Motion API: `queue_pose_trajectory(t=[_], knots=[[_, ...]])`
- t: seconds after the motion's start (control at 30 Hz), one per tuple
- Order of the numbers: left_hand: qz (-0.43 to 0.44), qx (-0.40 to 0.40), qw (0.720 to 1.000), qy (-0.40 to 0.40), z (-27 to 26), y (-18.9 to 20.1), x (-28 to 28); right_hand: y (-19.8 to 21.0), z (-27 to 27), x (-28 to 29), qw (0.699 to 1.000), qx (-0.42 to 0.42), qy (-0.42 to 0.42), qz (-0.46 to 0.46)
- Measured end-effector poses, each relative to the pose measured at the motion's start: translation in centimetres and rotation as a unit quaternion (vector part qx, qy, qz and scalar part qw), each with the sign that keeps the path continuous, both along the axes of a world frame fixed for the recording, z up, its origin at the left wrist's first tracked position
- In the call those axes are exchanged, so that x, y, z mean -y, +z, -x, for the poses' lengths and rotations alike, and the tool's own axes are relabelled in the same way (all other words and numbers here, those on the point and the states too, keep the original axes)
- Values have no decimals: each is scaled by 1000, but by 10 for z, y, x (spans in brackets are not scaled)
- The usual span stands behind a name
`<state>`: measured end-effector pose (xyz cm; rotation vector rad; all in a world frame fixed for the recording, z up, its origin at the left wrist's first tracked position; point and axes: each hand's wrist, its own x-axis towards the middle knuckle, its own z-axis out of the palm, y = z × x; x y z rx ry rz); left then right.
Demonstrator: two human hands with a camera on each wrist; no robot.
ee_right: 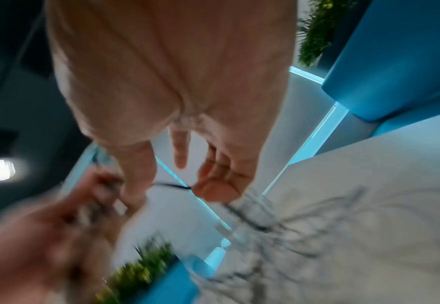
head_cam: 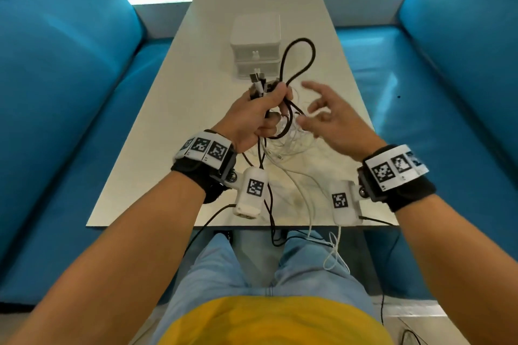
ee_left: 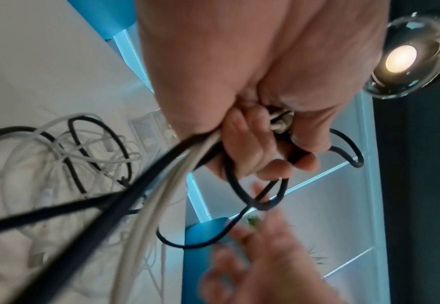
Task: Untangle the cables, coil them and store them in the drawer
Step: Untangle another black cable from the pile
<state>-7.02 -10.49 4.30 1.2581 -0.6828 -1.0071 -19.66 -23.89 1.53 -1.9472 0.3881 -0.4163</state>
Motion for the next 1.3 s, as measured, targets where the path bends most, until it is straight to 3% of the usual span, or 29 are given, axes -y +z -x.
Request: queue_pose_trajectory(t=[0.07, 0.17, 0.27, 0.37, 0.47, 0.53, 0.63, 0.73, 0.8, 0.87, 0.97, 1.03, 1.13, 1.3], knots=[[44, 9, 999, -14, 4, 9, -6, -27, -4, 5, 994, -94, 13, 59], [84, 22, 995, -56, 12, 22, -17, -50, -11, 16, 991, -106, -46, 60], [77, 51, 995, -43, 7, 21, -19, -43, -18, 27, 992, -64, -94, 53], [6, 64, 995, 74, -8, 9, -11, -22, -22, 30, 993, -14, -83, 87], [-81, 188, 969, 140, -8, -6, 8, 2, -21, 24, 996, 28, -41, 74], [-97, 265, 951, 124, -3, -12, 20, 15, -20, 15, 996, 54, 1, 75], [-115, 301, 942, 96, -3, -19, 33, 28, -17, 11, 992, 79, 25, 90], [-168, 333, 924, 81, -10, -29, 37, 38, -10, 9, 988, 149, 12, 43], [-181, 317, 926, 91, -13, -33, 34, 43, -5, 7, 979, 203, -6, 13], [-171, 277, 939, 114, -16, -31, 29, 37, -4, 7, 979, 200, -41, -16], [-121, 184, 970, 101, -18, -23, 22, 7, -12, 13, 996, 31, -65, 48], [-84, 143, 983, 75, -16, -17, 16, -13, -18, 15, 988, -79, -40, 130], [-66, 129, 987, 67, -18, -14, 7, -21, -26, 17, 980, -106, -42, 160], [-50, 72, 978, 190, -35, -14, -11, -18, -25, 31, 980, -108, -113, 124]])
